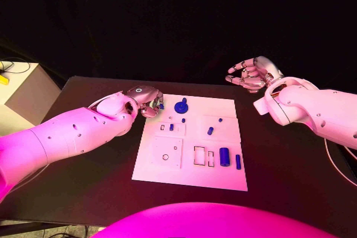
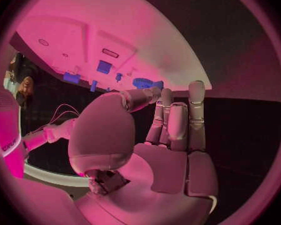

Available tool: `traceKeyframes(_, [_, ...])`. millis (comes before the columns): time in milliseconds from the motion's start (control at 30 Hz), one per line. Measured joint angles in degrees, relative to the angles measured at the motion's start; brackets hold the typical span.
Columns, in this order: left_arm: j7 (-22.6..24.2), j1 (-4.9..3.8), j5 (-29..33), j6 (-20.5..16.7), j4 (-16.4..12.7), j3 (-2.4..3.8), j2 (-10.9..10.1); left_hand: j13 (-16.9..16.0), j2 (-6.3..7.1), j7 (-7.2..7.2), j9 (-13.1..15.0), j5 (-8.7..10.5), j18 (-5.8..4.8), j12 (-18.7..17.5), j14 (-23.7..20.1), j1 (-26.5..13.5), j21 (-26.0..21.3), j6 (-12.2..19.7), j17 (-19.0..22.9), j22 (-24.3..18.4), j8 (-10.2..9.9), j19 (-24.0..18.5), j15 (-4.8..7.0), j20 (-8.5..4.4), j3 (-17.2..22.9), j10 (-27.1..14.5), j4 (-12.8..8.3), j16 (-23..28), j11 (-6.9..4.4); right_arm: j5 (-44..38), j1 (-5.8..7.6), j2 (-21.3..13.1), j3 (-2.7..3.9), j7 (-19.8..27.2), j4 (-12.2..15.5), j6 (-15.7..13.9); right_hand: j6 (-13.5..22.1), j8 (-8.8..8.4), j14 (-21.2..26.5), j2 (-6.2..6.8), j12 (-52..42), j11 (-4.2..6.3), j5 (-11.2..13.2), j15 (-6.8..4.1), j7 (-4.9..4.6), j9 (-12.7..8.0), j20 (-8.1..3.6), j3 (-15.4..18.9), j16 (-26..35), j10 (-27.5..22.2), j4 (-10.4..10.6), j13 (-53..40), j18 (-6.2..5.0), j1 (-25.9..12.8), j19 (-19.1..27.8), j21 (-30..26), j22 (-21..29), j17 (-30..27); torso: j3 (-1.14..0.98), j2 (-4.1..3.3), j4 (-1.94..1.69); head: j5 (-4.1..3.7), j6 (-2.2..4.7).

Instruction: Assemble the parts on the task board

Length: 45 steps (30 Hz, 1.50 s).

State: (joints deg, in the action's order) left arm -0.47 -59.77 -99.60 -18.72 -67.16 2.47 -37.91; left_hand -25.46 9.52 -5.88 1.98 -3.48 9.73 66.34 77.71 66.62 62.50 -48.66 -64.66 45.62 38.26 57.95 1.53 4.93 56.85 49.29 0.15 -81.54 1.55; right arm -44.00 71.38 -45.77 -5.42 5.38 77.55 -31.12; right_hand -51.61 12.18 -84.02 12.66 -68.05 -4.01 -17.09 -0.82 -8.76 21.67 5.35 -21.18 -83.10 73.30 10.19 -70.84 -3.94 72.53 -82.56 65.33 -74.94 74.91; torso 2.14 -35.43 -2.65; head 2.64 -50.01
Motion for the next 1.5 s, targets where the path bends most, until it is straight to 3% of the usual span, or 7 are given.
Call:
traceKeyframes(867, [3.18, 0.94, -1.13, -1.15, 1.86, -0.42, 0.50, 0.06, -0.09, -0.05, 0.00, 0.28, 0.00, -0.25, 0.00, 0.10, 0.00, -0.18, -0.28, 0.23, 0.00, 0.21, 0.00, -0.21, 0.15, 0.18, 0.16, 0.00, 0.20, 0.00, -0.05, -0.02, 0.00, 0.03, 0.01, 0.00, 0.00, 0.00, 0.00, 0.00, 0.00, 0.00, 0.00, 0.00, 0.00, -0.01, 0.00, 0.00, 0.00, 0.00, 0.00, 0.01, 0.01, 0.00, 0.00, 0.00, 0.02, 0.00, -0.01, 0.00, 0.03, 0.03, 0.00])
traceKeyframes(1500, [2.84, 1.00, -2.04, 0.84, 2.55, -0.55, 0.81, 0.17, -0.02, -0.04, 0.00, 0.48, 0.00, -0.49, 0.00, 0.16, 0.00, 0.05, 0.13, -0.37, 0.02, 0.20, 0.00, -0.21, -0.02, 0.18, 0.32, 0.00, 0.21, 0.00, -0.07, -0.03, 0.00, 0.05, 0.01, 0.00, 0.00, 0.00, 0.00, 0.00, 0.00, 0.00, 0.00, 0.00, 0.00, -0.02, 0.00, 0.00, 0.00, 0.00, 0.00, 0.02, 0.00, 0.00, 0.00, 0.00, 0.04, -0.01, 0.01, 0.00, 0.01, -0.02, 0.00])
